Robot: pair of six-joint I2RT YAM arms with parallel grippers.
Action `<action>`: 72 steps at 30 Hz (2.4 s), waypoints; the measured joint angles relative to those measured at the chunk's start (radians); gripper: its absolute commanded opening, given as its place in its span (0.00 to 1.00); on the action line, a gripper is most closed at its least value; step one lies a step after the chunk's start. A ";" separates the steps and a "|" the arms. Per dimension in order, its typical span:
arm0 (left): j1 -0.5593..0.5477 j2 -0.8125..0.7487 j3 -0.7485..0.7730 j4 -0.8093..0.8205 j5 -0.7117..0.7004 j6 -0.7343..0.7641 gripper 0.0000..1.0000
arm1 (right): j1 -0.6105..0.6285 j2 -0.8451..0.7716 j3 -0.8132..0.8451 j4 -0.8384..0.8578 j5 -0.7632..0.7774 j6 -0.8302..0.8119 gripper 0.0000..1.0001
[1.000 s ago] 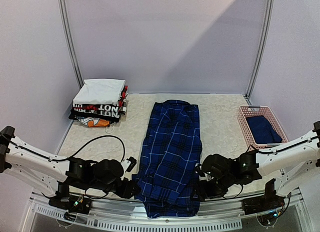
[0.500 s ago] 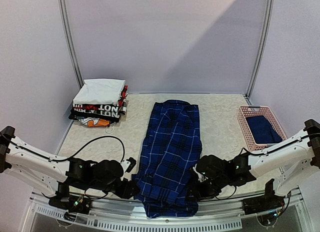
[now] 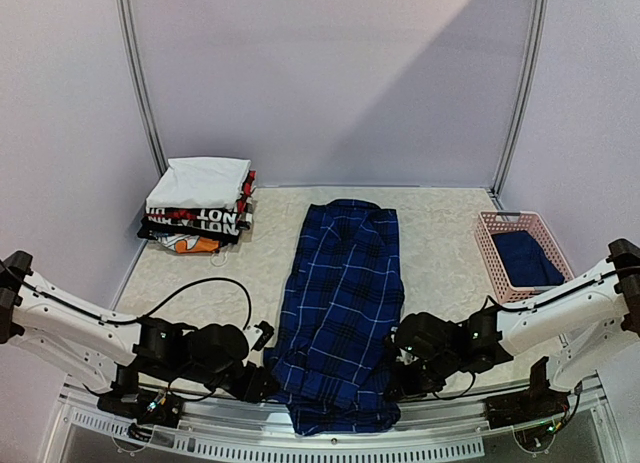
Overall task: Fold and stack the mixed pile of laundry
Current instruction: Pick up the rectangle-folded shirt from the center of the board, then fold the rectangle-folded shirt at the center of the board.
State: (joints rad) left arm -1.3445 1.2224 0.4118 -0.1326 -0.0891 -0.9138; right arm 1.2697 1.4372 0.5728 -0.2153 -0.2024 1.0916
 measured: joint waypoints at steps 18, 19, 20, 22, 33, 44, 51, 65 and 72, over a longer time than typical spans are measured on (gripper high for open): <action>-0.023 0.086 0.000 0.113 0.074 0.008 0.00 | 0.000 -0.017 -0.005 -0.015 0.018 -0.002 0.00; -0.023 0.082 0.002 0.111 0.075 0.008 0.00 | 0.000 -0.025 -0.005 -0.026 0.022 -0.005 0.00; -0.023 0.076 0.005 0.105 0.075 0.008 0.00 | 0.000 -0.036 -0.004 -0.039 0.027 -0.008 0.00; -0.023 0.050 0.018 0.081 0.073 0.010 0.00 | 0.000 -0.064 0.002 -0.071 0.039 -0.017 0.00; -0.023 -0.077 0.114 -0.037 -0.037 0.031 0.00 | 0.000 -0.132 0.178 -0.267 0.218 -0.071 0.00; 0.028 -0.079 0.215 -0.087 -0.161 0.082 0.00 | -0.042 -0.139 0.263 -0.331 0.368 -0.093 0.00; 0.107 -0.053 0.304 -0.093 -0.196 0.128 0.00 | -0.108 -0.139 0.301 -0.344 0.414 -0.114 0.00; 0.279 0.151 0.479 -0.076 -0.166 0.214 0.00 | -0.266 -0.092 0.397 -0.346 0.459 -0.187 0.00; 0.387 0.288 0.575 -0.047 -0.085 0.253 0.00 | -0.342 -0.008 0.453 -0.345 0.463 -0.212 0.00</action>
State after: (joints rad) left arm -0.9573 1.5105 0.9871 -0.1791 -0.1745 -0.6609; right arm 0.9276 1.4292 1.0256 -0.5606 0.2611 0.8799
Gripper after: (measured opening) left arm 0.014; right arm 0.015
